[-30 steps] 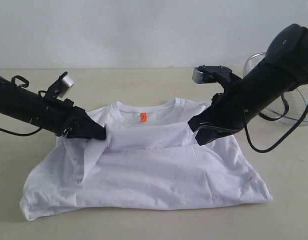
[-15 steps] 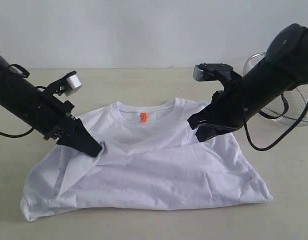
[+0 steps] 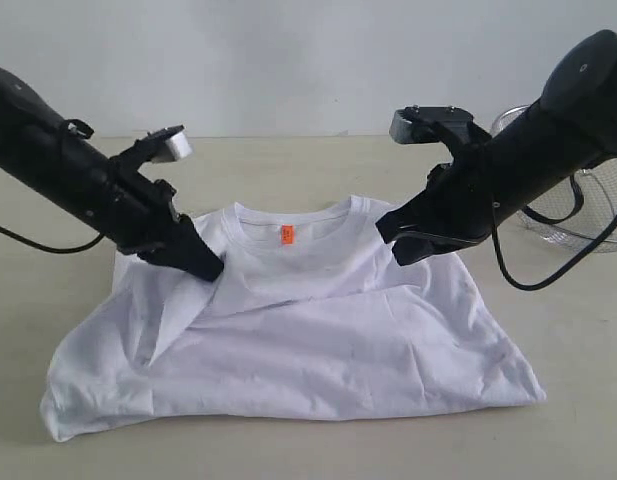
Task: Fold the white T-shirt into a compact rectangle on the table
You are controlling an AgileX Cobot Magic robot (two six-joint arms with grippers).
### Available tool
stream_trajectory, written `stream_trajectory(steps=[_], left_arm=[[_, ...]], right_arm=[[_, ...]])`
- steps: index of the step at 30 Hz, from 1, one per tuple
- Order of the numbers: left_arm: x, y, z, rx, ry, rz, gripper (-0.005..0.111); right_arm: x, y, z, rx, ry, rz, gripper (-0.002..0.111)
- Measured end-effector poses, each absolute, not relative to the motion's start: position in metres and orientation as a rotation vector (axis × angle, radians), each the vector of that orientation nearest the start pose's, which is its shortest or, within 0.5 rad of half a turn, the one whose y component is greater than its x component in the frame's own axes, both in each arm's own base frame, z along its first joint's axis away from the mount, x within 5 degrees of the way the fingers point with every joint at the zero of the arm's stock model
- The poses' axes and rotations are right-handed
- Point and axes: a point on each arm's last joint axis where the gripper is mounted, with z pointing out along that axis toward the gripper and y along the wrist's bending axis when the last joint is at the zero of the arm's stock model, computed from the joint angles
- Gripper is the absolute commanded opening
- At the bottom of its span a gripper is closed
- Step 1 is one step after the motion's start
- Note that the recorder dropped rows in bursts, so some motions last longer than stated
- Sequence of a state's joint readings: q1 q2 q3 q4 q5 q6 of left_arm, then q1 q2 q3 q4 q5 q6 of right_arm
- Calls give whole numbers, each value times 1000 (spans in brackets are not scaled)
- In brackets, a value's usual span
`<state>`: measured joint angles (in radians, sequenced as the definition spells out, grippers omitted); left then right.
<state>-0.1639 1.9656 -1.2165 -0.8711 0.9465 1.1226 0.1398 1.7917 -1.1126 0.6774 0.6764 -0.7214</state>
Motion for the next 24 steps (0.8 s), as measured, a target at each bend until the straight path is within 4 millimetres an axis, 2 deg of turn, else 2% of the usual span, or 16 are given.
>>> stream_trajectory(steps=[8, 13, 16, 20, 22, 24], left_arm=[[376, -104, 189, 822, 2459, -557, 5], [399, -78, 196, 620, 2368, -293, 5], [401, -75, 194, 604, 2367, -277, 5], [396, -81, 165, 647, 2491, -405, 6], [396, -82, 155, 656, 2521, -426, 18], [397, -83, 155, 652, 2506, -439, 37]], right_arm=[[346, 85, 192, -515, 2622, 539, 0], [346, 85, 192, -515, 2622, 539, 0], [346, 85, 192, -515, 2622, 539, 0], [343, 86, 192, -521, 2639, 560, 0], [341, 86, 187, -504, 2672, 582, 0], [338, 85, 170, -487, 2722, 586, 0]])
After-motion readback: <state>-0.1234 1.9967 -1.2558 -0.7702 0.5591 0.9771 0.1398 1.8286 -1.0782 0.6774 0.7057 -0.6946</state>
